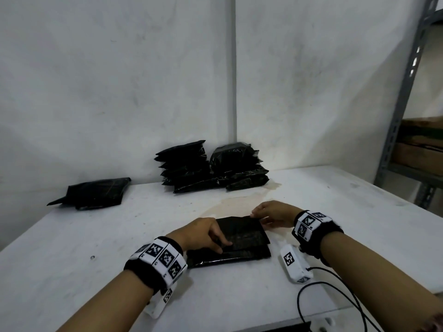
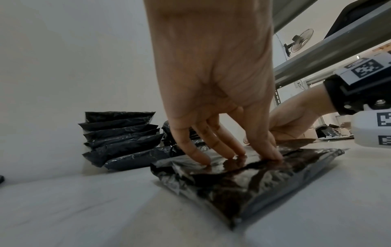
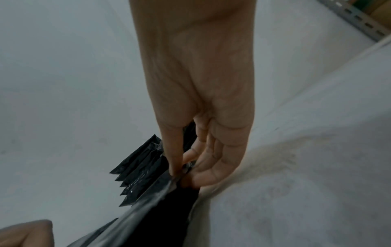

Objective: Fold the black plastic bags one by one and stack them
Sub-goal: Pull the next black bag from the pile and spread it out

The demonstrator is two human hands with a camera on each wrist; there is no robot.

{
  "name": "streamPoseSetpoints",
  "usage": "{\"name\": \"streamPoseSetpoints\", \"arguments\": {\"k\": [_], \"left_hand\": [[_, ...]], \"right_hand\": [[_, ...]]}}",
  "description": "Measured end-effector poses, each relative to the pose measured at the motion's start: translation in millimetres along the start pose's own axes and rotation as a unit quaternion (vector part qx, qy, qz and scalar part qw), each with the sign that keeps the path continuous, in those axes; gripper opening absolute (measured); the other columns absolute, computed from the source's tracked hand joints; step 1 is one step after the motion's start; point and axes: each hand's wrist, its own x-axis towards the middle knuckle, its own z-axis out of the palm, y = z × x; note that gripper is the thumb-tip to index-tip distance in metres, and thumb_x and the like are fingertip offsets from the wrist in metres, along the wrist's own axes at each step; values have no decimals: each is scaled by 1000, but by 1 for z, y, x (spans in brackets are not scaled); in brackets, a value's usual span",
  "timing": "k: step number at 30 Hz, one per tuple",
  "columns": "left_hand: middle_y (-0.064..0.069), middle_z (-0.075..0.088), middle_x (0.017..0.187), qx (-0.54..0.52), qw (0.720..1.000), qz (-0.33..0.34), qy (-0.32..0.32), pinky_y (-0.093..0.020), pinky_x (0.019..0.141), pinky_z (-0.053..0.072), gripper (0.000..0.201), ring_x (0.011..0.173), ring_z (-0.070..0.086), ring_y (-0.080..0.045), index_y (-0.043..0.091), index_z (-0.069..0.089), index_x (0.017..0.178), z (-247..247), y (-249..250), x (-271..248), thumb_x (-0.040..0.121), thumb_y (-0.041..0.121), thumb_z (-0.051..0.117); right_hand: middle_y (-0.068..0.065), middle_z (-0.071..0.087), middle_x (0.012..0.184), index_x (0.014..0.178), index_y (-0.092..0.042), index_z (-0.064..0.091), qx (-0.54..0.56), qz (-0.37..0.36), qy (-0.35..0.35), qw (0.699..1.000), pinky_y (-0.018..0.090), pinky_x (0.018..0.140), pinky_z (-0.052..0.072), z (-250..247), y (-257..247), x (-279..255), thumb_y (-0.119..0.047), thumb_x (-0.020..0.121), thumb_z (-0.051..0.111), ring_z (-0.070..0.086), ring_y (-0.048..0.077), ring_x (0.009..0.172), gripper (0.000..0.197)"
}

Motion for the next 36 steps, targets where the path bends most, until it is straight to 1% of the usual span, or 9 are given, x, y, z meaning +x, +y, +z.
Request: {"name": "streamPoseSetpoints", "arguments": {"k": [6,10,15,18,24,28,30,33,36], "left_hand": [[24,55,88,3,1000,-23,-3,-6,83,42,32,91,54,4,20,74,106,0,-4,1,76,12,79],[13,58,88,-1,1000,-29,-5,-12,83,43,33,88,53,1,20,74,106,1,-5,2,75,12,79],[11,58,84,-4,998,-59,24,-12,68,43,31,83,54,-5,26,60,85,2,-13,8,68,16,85],[5,56,89,-9,996,-87,28,-19,73,44,40,87,54,-11,26,51,85,3,-16,9,67,18,86],[6,54,123,-18,995,-88,44,-20,94,41,47,113,50,-11,29,55,119,-13,-31,2,78,32,77],[6,16,159,116,961,-220,-123,-33,114,19,86,144,21,-17,32,14,152,-21,-38,-7,84,63,57],[2,2,161,173,942,-260,-125,-38,117,12,95,148,8,-20,32,4,153,-22,-37,-7,80,74,48],[-3,11,160,148,973,-175,-23,-40,118,13,89,148,5,-23,25,24,151,-20,-23,-4,79,64,62],[7,55,123,62,996,-40,41,-22,96,40,54,117,48,-14,33,60,117,-8,-4,0,69,41,83]], "right_hand": [[13,63,81,116,13,62,-27,16,80,996,21,57,56,0,4,1,1,83,71,60,14,57,36],[7,65,90,100,-4,67,-158,-75,155,972,25,66,53,0,-8,0,-21,82,77,61,18,80,27],[-3,64,82,97,-18,70,-163,-94,-93,978,15,64,48,20,-23,-18,-19,79,79,57,4,74,20],[-8,65,82,95,-24,70,-228,-62,-133,963,15,67,49,35,-18,-16,-22,76,81,59,3,78,22],[-9,65,84,95,-25,66,-226,-21,-141,964,15,70,49,40,-16,-12,-17,78,80,60,4,82,24],[-7,64,85,94,-24,65,-212,-9,-147,966,15,70,49,40,-14,-11,-14,80,78,59,5,82,22],[-7,64,86,93,-25,65,-210,-5,-148,967,16,71,50,41,-15,-11,-14,80,78,59,5,83,21],[-5,64,86,91,-25,65,-214,-2,-142,967,16,72,50,41,-16,-11,-14,79,78,59,7,82,21],[-4,65,90,88,-27,66,-209,-4,-136,969,17,74,50,41,-14,-10,-15,78,80,60,8,86,21]]}}
